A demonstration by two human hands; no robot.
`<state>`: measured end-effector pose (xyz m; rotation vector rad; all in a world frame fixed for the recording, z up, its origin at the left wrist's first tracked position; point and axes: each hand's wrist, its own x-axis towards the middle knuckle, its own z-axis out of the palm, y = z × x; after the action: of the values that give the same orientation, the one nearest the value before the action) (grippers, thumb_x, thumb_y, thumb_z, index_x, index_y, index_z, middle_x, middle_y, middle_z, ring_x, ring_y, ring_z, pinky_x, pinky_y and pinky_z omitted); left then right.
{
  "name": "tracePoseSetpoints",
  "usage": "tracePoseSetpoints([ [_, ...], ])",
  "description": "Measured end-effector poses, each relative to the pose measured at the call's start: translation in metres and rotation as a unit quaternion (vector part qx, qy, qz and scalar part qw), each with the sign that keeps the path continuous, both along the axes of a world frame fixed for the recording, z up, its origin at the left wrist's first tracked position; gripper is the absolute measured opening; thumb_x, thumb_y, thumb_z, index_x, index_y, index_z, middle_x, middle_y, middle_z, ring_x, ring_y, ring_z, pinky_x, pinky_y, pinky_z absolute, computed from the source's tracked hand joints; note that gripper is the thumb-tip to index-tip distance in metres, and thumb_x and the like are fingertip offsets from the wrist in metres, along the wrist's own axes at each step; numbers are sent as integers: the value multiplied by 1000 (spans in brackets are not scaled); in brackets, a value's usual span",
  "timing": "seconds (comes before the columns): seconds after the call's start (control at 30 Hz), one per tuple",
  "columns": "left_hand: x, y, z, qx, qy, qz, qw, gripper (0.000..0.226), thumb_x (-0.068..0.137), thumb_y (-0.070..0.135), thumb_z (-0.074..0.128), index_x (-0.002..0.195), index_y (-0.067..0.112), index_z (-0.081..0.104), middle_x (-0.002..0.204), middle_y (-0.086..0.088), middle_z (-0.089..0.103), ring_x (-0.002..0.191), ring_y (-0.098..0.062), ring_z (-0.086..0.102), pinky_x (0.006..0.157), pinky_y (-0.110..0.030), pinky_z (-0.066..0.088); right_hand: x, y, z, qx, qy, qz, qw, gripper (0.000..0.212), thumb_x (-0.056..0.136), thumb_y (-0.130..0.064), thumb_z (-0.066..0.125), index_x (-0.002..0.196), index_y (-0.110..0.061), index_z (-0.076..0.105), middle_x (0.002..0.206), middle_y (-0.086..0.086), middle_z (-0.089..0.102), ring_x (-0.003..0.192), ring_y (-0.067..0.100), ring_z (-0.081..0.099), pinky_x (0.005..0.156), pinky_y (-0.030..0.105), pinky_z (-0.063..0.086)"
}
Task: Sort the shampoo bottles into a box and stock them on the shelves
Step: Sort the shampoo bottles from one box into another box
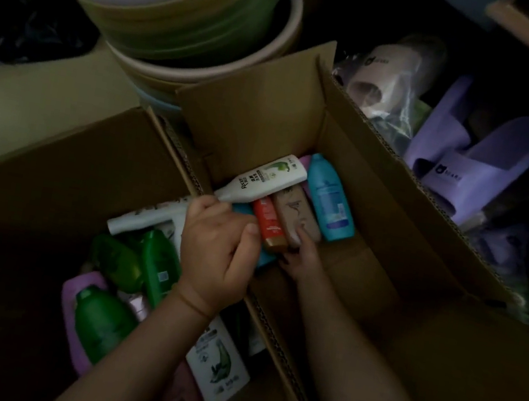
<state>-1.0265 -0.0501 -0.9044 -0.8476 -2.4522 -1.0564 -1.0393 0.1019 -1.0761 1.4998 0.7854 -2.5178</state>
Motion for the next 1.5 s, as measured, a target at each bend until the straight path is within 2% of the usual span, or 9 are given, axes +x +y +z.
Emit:
tracePoseSetpoints([
  [0.27,-3,5,0,2,-6,7,1000,43,93,22,37,52,14,49,50,1,43,52,-15,38,74,-30,27,-21,19,30,164,-66,34,984,65,79,-27,80,134,-15,48,124,12,61,112,31,61,89,44,55],
  [0.37,-2,4,-1,-2,-1,10,1000,43,93,22,37,53,14,50,50,1,44,53,-15,40,74,-30,28,-34,34,76,430,-132,154,880,62,74,-35,81,127,-9,61,123,10,66,107,28,66,92,40,55],
  [0.47,0,3,4,-4,-2,0,1000,40,93,23,38,54,20,43,51,6,38,54,-11,35,72,-31,30,-34,55,135,518,-30,191,833,48,71,-40,83,111,-20,67,108,2,69,95,19,67,82,36,58],
  [0.63,4,1,23,-36,-120,5,992,19,92,46,46,91,31,58,67,16,51,66,-3,46,80,-36,39,-18,59,196,379,224,156,884,52,67,-44,86,112,-25,69,110,1,74,99,15,72,82,36,59],
  [0.7,4,3,42,18,-231,34,972,55,87,60,53,134,32,45,105,19,60,95,5,55,89,-32,45,-18,49,206,304,265,96,910,57,68,-54,79,112,-20,69,110,7,74,104,23,71,91,44,56],
  [0.8,-7,18,73,92,-360,40,928,84,85,61,65,152,33,23,135,8,51,118,-9,55,95,-35,51,-21,35,212,265,223,110,932,58,83,-69,57,118,-24,64,105,4,76,98,21,73,90,43,57],
  [1.03,-43,53,66,-33,-408,62,910,63,82,35,78,128,17,40,114,2,57,108,-23,63,77,-35,57,-19,36,172,239,103,158,952,58,100,-61,32,121,-21,67,108,2,71,100,19,68,85,38,53],
  [1.17,-41,45,57,-93,-331,133,930,57,84,47,73,115,18,36,116,-9,59,95,-30,65,75,-46,60,7,55,95,339,-79,197,917,41,101,-43,46,134,-19,53,127,5,58,107,22,59,89,36,49],
  [1.5,-48,42,47,-56,-313,130,939,61,82,46,76,119,16,39,118,-7,61,97,-28,66,73,-47,60,26,56,-3,390,-100,243,882,61,85,-16,76,136,1,49,132,24,59,115,38,60,93,43,51],
])
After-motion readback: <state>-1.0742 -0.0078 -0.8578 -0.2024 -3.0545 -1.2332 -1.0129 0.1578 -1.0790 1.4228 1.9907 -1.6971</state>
